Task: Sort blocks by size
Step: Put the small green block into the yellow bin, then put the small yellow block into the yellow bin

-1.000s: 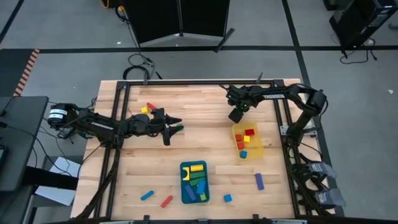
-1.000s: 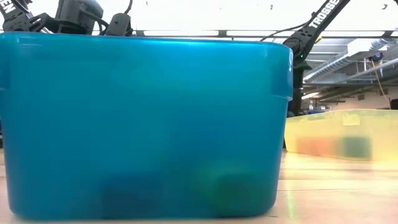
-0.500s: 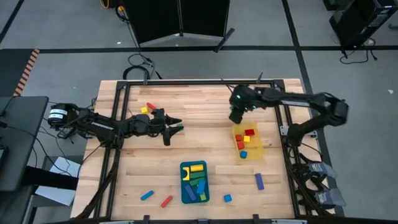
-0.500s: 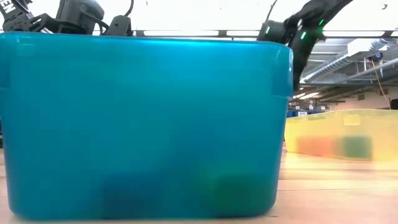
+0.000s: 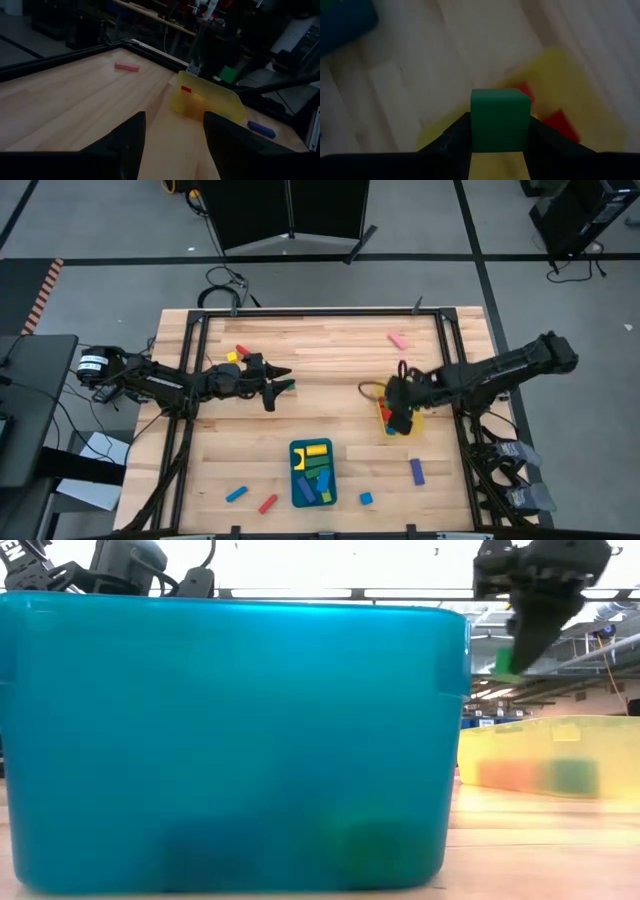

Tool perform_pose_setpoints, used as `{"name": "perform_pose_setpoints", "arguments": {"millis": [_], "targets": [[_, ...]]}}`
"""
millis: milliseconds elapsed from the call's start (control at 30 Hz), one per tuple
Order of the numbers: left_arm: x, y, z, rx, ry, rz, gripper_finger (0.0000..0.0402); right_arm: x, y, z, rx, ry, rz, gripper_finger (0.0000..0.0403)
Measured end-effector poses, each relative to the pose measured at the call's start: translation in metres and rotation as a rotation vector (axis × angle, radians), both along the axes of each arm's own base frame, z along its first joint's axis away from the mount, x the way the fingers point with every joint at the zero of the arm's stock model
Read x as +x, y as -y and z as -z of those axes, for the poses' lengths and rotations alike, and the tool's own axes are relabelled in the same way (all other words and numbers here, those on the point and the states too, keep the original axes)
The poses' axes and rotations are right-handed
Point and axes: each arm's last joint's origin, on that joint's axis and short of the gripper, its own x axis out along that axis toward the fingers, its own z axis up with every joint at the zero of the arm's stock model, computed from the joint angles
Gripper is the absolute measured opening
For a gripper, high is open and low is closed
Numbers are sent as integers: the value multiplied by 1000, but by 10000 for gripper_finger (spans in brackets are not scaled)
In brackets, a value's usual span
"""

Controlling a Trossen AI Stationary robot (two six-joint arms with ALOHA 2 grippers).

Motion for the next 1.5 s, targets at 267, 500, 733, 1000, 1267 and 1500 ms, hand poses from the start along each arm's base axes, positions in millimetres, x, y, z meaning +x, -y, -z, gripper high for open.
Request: {"name": "perform_pose_setpoints", "arguments": {"millis": [267,500,733,1000,1267,1500], "targets": [[0,0,0,-38,8,-5,207,-9,-31,26,-22,-217,157,143],[0,0,0,-73,15,-4,207,-10,-44,33,-35,-242,181,283],[1,1,1,-99,0,33,207,-17,-47,21,-27,-139,184,381],[19,-3,-4,-110,-451,-113,209,-21,-47,-8,-58,180,148,365],[12,-30,-42,-141,-754,-430,219,-17,-46,-10,-118,232,127,330],[-22,-71,-37,-282,-991,-654,219,-8,-50,-4,-171,246,93,309]]}}
